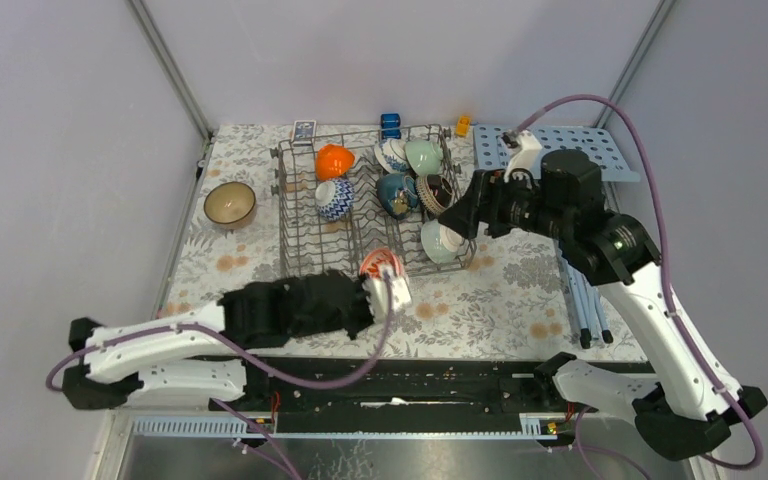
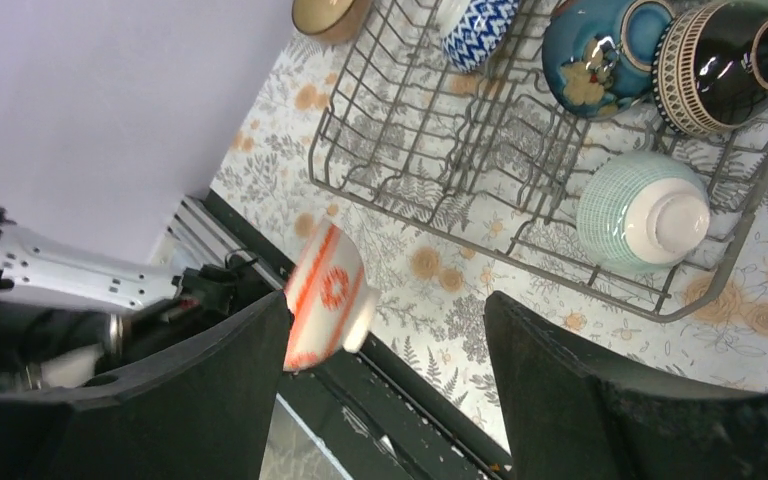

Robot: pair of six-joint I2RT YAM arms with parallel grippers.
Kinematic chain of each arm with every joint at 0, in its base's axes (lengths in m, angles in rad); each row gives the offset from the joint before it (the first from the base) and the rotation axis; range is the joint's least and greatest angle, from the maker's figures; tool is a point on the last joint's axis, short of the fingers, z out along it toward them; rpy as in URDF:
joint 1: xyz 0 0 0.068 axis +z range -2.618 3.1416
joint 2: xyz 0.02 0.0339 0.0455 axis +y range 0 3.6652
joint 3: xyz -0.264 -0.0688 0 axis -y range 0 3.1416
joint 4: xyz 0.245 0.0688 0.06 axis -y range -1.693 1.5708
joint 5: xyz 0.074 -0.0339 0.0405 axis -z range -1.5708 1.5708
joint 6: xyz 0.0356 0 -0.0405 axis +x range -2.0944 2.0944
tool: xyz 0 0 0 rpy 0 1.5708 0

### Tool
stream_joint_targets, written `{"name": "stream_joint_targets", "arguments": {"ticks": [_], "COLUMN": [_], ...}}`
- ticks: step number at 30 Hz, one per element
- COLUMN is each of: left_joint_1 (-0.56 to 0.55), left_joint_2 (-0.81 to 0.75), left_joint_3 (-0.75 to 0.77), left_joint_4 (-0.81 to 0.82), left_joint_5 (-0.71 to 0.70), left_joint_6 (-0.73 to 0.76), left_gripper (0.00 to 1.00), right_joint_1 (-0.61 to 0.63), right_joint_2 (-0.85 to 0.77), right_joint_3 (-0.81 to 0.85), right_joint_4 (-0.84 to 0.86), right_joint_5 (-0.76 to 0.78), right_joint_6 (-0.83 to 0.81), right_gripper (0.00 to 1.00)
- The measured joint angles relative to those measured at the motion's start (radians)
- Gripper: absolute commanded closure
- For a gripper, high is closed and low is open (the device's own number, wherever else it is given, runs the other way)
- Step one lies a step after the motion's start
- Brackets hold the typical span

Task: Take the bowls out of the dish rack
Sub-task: Place the bowl at the center of the board.

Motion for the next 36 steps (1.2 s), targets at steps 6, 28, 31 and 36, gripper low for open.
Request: {"name": "stream_joint_targets", "arguments": {"ticks": [6, 28, 31, 36], "left_joint_1": [-0.296, -0.536, -0.543, -0.545], "left_joint_2": [0.166, 0.330, 0.332, 0.336], "left_joint_3": [0.002, -0.079, -0.079, -0.079], "left_joint_4": [-0.085, -0.198, -0.199, -0.206], "left_joint_5": [-0.260, -0.469, -0.467, -0.449], "left_joint_6": [0.194, 0.554, 0.565, 0.571], "left_gripper": [1.00, 1.00, 1.00, 1.00], "right_joint_1": [0.129, 0.497, 0.527, 0.593], "right_joint_2": [0.088, 0.121, 0.129, 0.175], "right_joint_3": [0.063, -0.097, -0.117, -0.126], "right_joint_4": [-0.100, -0.204, -0.203, -0.200], "right_joint_5": [0.090, 0.408, 0.431, 0.460], "right_joint_6": [-0.056, -0.035, -0.023, -0.004], "right_gripper": [0.27, 0.45, 0.45, 0.48]}}
